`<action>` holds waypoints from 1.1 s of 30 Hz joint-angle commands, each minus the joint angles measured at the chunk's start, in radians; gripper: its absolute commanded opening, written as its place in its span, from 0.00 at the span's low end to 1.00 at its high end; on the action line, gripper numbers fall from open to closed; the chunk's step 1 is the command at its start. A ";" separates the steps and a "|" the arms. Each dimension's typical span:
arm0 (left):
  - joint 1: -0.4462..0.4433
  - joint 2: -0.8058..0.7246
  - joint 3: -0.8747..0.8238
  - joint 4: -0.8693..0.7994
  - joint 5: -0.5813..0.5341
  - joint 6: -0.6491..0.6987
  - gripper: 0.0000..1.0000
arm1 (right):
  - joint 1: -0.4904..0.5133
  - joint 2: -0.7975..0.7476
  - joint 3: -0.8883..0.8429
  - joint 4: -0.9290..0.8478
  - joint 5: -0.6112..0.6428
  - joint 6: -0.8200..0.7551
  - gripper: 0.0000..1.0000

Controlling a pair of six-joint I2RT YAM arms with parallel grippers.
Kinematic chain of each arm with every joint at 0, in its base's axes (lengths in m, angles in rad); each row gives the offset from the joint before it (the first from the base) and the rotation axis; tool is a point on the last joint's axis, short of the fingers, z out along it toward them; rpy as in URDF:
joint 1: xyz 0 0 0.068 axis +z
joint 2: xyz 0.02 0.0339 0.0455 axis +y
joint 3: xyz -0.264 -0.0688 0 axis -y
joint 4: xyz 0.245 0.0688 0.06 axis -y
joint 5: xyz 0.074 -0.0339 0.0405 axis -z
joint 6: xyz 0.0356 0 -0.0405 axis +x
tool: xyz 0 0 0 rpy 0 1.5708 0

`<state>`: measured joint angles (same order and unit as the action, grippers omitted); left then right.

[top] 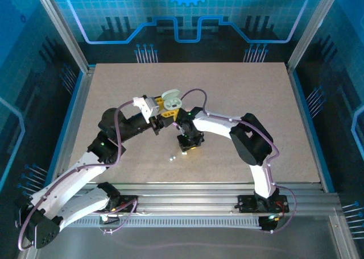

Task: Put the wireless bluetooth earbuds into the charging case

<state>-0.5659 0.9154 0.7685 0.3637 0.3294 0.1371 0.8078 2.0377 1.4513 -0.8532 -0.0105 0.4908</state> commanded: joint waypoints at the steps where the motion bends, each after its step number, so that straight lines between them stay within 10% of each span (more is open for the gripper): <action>1: 0.005 -0.014 0.002 0.011 0.009 0.000 0.35 | -0.007 -0.056 -0.018 -0.018 -0.011 0.017 0.36; 33: 0.005 -0.027 0.005 -0.007 0.007 0.012 0.35 | 0.046 0.084 0.127 -0.087 -0.073 -0.078 0.35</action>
<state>-0.5659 0.9020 0.7685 0.3485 0.3290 0.1375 0.8333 2.0937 1.5513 -0.8871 -0.0715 0.4286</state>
